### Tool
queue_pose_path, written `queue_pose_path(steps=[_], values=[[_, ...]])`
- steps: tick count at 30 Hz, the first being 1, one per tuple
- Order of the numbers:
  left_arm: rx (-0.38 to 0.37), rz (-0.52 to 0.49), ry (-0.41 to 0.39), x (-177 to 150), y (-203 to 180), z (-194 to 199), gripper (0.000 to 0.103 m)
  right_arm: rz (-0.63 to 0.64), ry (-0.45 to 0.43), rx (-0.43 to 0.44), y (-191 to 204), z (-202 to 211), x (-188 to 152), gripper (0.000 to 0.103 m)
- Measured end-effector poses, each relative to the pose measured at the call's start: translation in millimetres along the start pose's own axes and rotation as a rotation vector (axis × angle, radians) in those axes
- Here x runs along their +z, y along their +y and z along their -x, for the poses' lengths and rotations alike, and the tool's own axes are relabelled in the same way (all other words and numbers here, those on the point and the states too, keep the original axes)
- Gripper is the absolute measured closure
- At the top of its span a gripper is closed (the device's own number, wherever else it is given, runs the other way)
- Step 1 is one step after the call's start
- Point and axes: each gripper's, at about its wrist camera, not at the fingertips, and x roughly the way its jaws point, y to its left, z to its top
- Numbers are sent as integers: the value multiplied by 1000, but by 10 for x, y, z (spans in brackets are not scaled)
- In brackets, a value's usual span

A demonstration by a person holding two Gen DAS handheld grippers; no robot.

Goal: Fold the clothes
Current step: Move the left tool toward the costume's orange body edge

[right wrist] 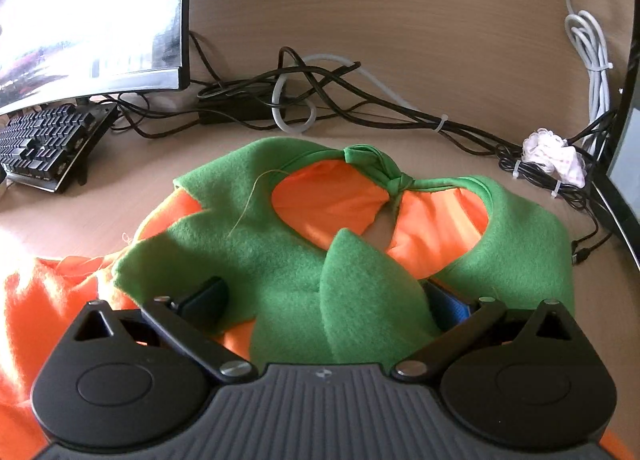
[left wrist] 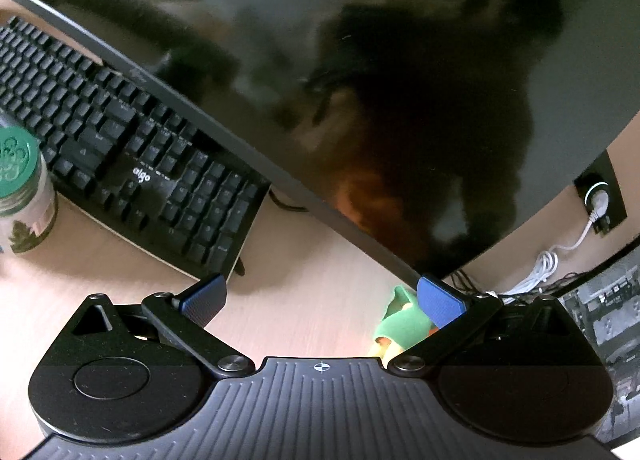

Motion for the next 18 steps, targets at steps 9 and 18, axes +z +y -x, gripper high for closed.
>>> queue_pose_path(steps=[9,18], values=[[-102,107,58,-68,-263,-145,0,-1,0,-1,-1,-4,-1,0],[76,3,-154,-82,-188,-23,0,-1,0,-1,4,-1,-3,0]])
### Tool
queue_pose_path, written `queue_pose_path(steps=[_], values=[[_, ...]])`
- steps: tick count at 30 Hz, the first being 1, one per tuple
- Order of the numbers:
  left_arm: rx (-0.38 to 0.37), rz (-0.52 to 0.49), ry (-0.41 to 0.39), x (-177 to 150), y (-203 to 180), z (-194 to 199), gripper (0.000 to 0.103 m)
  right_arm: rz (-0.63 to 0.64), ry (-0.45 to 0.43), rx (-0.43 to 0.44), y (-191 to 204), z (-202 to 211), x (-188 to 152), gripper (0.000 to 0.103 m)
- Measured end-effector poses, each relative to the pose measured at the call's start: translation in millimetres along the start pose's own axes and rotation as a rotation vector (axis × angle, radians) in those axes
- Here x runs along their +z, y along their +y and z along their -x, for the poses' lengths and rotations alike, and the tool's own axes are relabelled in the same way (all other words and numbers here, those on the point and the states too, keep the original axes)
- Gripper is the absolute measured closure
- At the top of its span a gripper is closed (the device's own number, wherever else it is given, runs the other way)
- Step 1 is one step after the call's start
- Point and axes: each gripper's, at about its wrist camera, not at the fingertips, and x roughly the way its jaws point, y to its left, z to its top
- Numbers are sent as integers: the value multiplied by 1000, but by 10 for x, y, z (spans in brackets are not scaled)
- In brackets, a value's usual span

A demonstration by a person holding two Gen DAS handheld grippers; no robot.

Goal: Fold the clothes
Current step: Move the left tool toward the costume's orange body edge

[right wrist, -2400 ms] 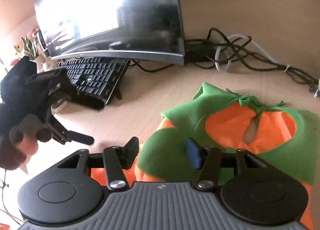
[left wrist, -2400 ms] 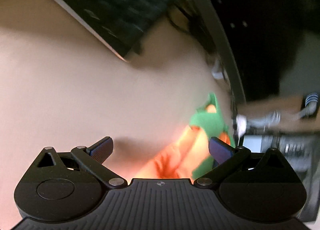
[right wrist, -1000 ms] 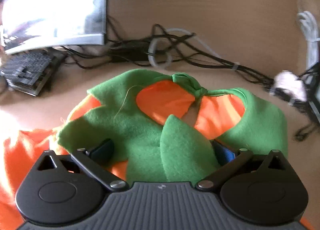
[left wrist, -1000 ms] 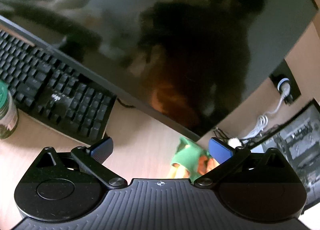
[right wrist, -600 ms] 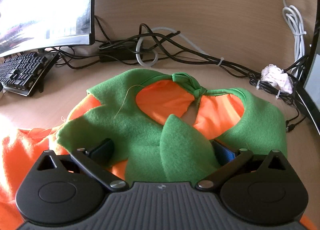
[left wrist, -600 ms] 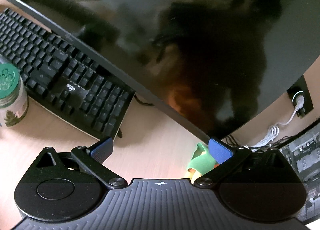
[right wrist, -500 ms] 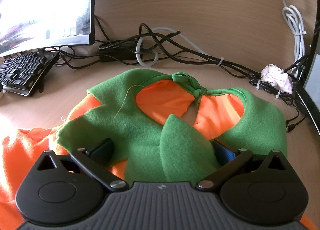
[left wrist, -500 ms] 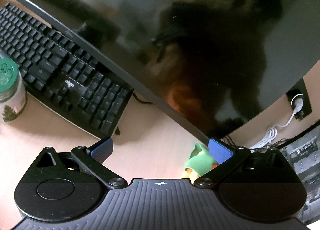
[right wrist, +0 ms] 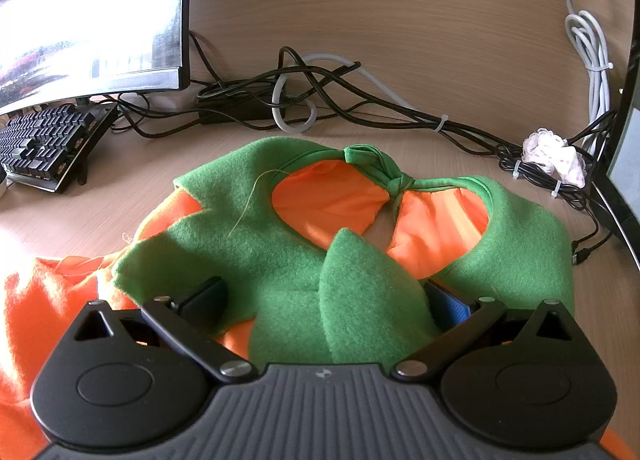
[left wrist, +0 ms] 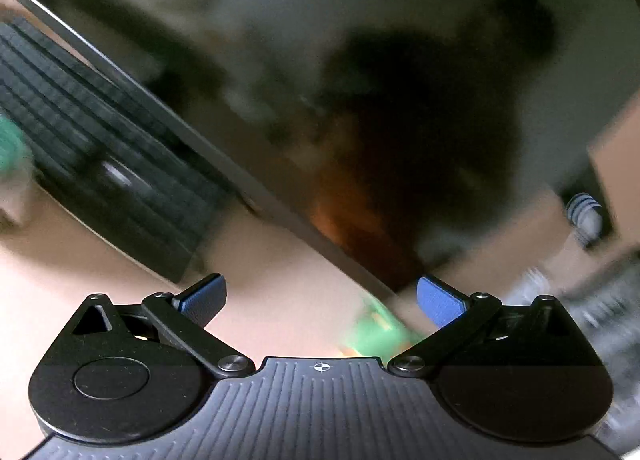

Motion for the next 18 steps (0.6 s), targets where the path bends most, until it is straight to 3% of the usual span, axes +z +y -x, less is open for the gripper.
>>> queue_pose_path(steps=[2,4,5,8,11,16,18], values=[[135,-110,-73,-21,58,-142,0,0,0,0,1,1,0,0],[252,-269,-48,-166,68,-372,0,0,0,0,3,1,-1,0],[272,-337,-20,-272,72,-470,0,0,0,0,4,1,0,0],[207,-474,76,-597,59,-678,0,0,0,-1,4,-1,0,0],[221,-529,85,-790,50,-827,0,0,0,-1,4,-2,1,0],[229,-524,94,-840,48,-908,0,0,0,-1,4,-4,1,0],[170,-526,80,-853,-84,-779,0,0,0,-1,4,-4,1,0]])
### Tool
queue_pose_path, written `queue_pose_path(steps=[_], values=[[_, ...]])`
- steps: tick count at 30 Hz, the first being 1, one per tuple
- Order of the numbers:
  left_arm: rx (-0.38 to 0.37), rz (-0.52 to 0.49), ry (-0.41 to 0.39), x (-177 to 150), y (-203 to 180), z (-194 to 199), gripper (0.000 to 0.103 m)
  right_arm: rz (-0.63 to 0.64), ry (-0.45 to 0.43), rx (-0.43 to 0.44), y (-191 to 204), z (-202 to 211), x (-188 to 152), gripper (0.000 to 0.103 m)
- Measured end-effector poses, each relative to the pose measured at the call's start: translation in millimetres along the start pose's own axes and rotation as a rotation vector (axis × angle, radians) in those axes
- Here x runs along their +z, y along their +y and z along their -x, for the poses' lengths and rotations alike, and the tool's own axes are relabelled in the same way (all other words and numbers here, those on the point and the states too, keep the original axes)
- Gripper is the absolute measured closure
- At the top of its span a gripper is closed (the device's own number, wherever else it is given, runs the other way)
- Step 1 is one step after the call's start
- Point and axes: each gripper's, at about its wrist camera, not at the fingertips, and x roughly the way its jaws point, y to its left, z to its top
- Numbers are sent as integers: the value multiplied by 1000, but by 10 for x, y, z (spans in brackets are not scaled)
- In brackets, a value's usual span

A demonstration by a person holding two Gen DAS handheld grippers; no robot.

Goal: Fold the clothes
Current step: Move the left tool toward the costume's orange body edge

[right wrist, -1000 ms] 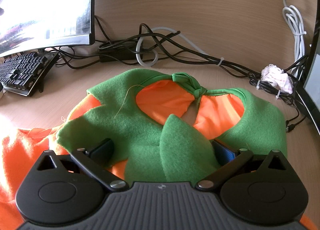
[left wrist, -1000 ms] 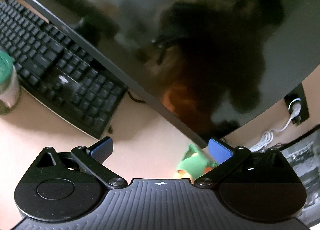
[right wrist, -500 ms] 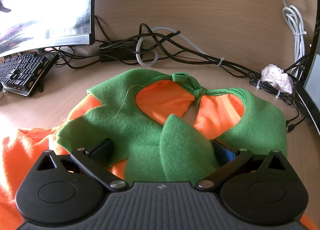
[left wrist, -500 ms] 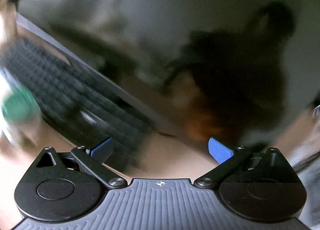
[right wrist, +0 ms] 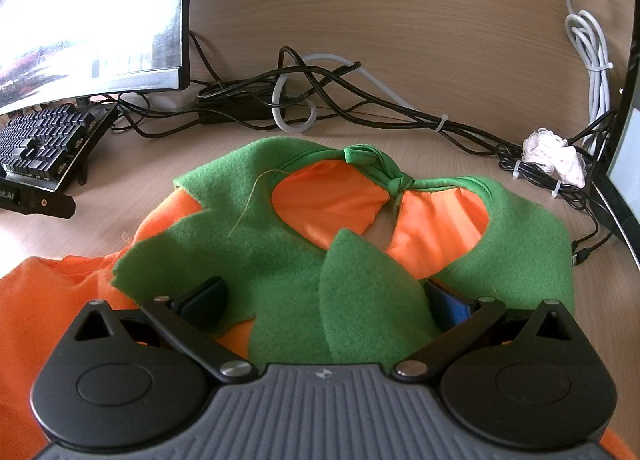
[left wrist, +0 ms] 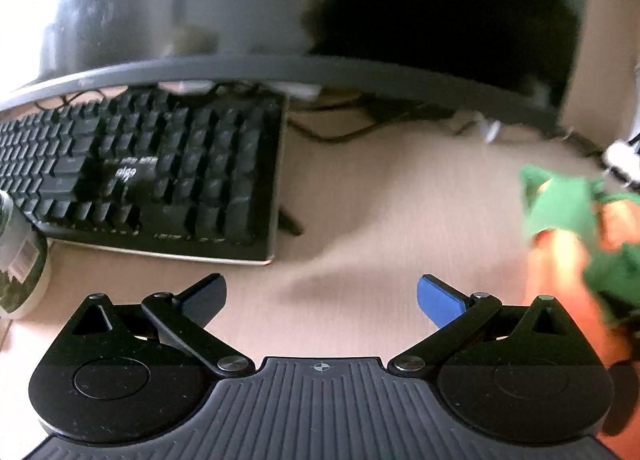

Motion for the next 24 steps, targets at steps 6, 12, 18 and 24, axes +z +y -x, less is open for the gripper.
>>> queue_pose_path(steps=[6,12,18,24], values=[[-439,-154,87,-184,-458,367,0,0,0,0,1,0,0,0],[-403,-315,111,-535,-764,270,0,0,0,0,3,-1,-2,0],[-310,-412,26,-537,-1118,54,0,0,0,-2,2,-4,-9,0],[-357,-450,7,-312,-1369,-231,0,-39,-1,-52,-52,-13,-14,0]])
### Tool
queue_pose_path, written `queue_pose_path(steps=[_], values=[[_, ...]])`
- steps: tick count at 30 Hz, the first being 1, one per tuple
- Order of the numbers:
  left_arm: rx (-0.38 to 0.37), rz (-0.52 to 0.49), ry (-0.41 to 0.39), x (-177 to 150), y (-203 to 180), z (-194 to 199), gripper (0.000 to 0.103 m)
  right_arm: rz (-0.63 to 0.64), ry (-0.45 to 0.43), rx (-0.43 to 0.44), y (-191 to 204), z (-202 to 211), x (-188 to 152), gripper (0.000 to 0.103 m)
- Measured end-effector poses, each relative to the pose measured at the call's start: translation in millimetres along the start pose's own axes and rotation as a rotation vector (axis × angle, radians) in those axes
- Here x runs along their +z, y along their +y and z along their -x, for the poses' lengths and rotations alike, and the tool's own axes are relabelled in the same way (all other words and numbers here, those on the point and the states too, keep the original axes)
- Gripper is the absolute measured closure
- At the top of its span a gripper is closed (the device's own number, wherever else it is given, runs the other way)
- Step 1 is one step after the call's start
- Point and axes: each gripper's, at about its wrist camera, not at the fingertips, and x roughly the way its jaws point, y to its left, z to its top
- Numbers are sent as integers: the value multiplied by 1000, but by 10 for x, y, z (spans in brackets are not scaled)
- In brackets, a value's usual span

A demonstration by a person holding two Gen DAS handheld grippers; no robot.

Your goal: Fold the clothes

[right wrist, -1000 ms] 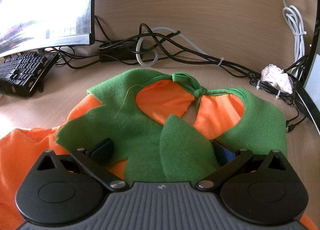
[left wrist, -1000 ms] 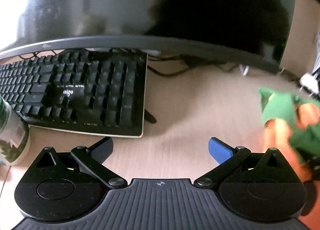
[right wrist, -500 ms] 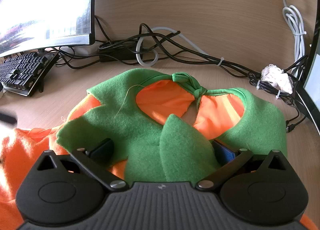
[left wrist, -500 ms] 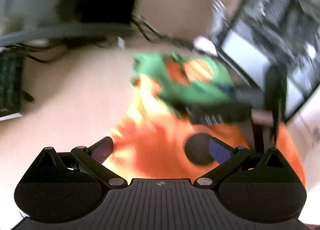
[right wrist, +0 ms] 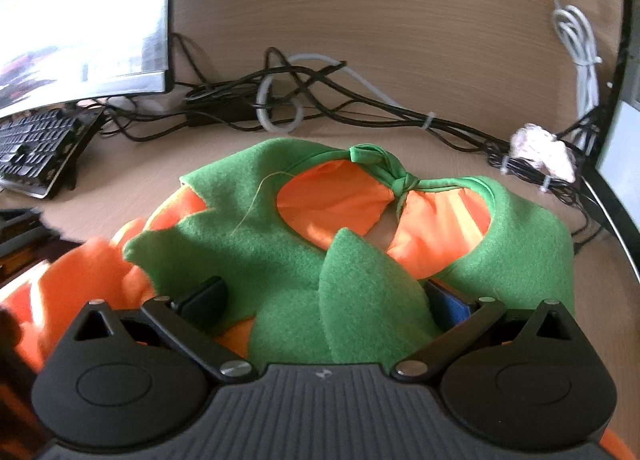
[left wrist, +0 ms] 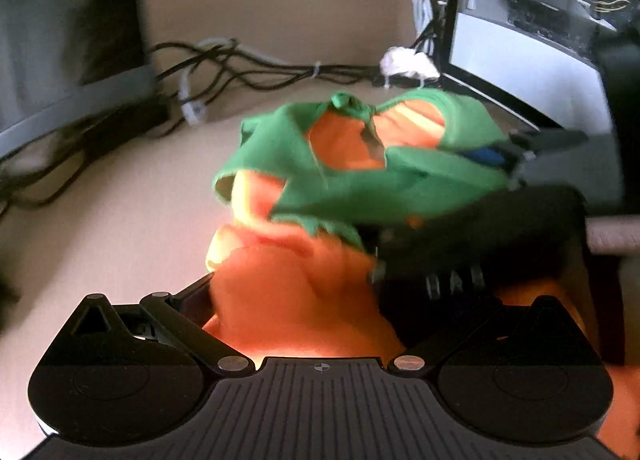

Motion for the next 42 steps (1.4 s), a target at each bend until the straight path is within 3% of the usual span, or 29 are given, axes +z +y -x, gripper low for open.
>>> queue_pose_path(steps=[5,10,16,20,42], values=[[4,-27,-12,25,-46,-104,0,-97,-1,-101,-169,-54,14,0],[34,-38,-21,-148,-13,72,0,-92,-2,-103,-168,-55,11,0],[36,-180,-83,-203,-62,131,0,-92,-4,-103,-177,-51,3,0],[-37,-50,-41,-123,76,14,0,-92,-4,-104,-174,-55,2,0],[-36,-45,-72,-162,139,23,0,-93,-2,-105,-174,-49,9,0]])
